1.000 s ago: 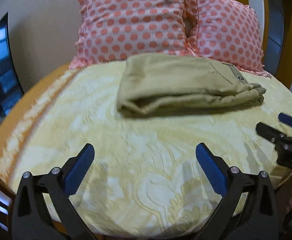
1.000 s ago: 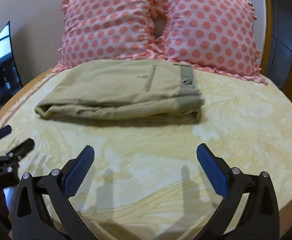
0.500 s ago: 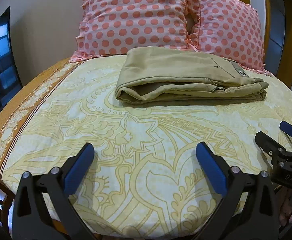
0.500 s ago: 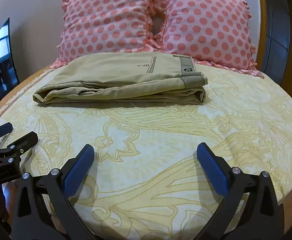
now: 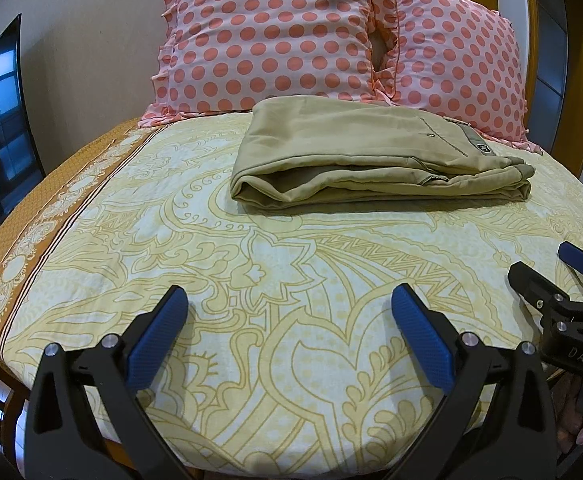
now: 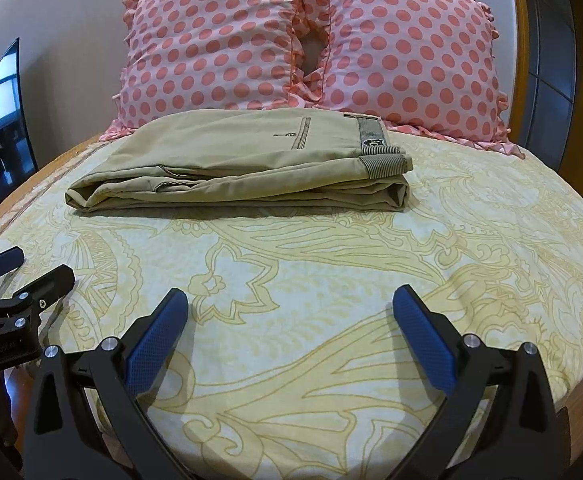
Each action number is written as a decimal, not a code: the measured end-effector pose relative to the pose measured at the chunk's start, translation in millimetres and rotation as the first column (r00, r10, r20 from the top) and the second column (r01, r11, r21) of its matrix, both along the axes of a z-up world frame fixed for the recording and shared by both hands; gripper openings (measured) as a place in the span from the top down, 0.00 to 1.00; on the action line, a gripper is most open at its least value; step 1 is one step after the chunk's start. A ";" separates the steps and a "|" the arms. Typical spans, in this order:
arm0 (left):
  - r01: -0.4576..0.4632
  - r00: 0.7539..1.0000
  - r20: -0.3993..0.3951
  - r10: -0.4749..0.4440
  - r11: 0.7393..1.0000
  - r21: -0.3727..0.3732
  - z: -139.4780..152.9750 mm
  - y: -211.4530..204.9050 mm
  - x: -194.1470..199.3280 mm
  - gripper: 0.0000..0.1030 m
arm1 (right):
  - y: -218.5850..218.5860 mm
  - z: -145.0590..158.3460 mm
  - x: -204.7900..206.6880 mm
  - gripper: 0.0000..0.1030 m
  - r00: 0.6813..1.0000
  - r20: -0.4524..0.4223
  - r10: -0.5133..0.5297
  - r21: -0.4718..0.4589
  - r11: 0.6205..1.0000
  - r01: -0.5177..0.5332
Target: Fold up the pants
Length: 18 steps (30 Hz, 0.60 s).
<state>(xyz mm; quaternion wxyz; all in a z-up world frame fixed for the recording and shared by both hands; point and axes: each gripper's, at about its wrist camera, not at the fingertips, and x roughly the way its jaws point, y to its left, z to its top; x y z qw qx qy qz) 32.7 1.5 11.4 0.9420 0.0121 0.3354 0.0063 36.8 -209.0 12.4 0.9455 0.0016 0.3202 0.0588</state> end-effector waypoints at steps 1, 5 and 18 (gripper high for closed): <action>0.000 1.000 0.000 0.000 1.000 0.000 -0.1 -0.1 0.0 0.02 | 0.0 0.0 0.0 0.01 1.000 -0.001 0.000 0.000 1.000 0.000; 0.001 1.000 0.001 -0.001 1.000 0.000 0.1 0.3 -0.1 0.02 | -0.7 0.2 0.3 0.01 1.000 -0.001 0.001 0.000 1.000 -0.001; -0.001 1.000 -0.008 0.001 1.000 0.000 0.0 -0.3 0.2 0.02 | -1.1 0.0 0.3 0.01 1.000 -0.002 0.002 0.000 1.000 -0.002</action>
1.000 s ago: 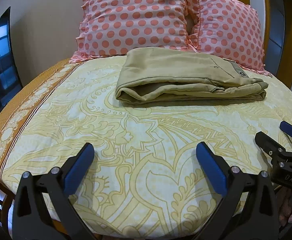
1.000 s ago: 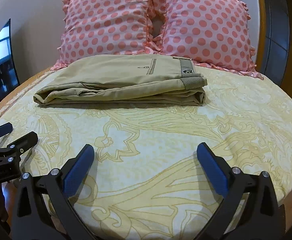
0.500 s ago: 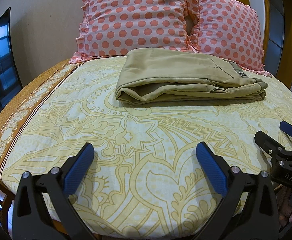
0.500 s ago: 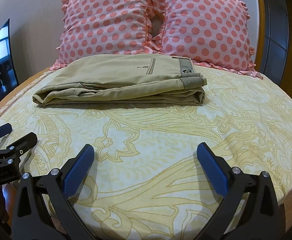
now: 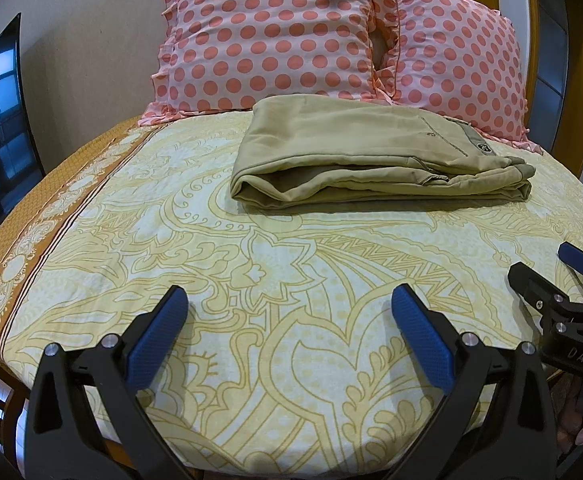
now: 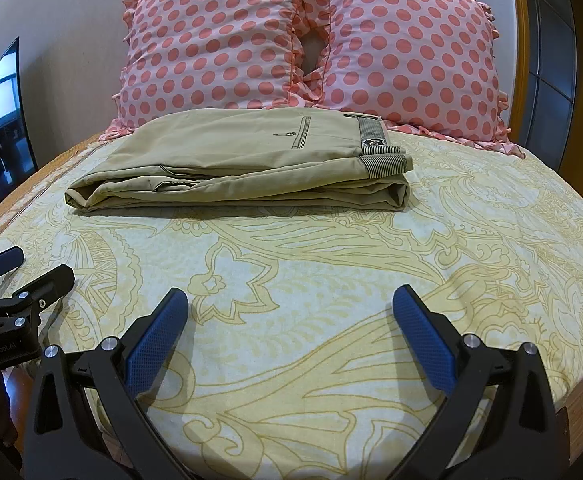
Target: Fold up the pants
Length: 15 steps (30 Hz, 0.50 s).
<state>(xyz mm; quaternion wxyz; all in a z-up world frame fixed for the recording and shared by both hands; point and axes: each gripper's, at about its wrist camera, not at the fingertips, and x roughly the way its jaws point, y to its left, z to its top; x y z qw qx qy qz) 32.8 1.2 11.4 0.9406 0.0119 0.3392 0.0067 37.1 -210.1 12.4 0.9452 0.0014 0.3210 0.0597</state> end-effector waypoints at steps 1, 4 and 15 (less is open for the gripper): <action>0.000 1.000 0.000 0.000 1.000 0.000 0.0 -0.2 0.1 0.02 | 0.0 0.0 0.0 0.01 1.000 0.000 0.000 0.000 1.000 0.000; -0.001 1.000 0.000 0.001 1.000 -0.001 0.0 0.2 0.5 0.02 | -0.3 0.1 0.1 0.01 1.000 0.000 0.001 0.000 1.000 -0.001; 0.001 1.000 0.001 -0.001 1.000 -0.001 0.3 0.9 0.6 0.02 | -1.2 0.3 0.2 0.01 1.000 0.000 0.003 0.000 1.000 -0.003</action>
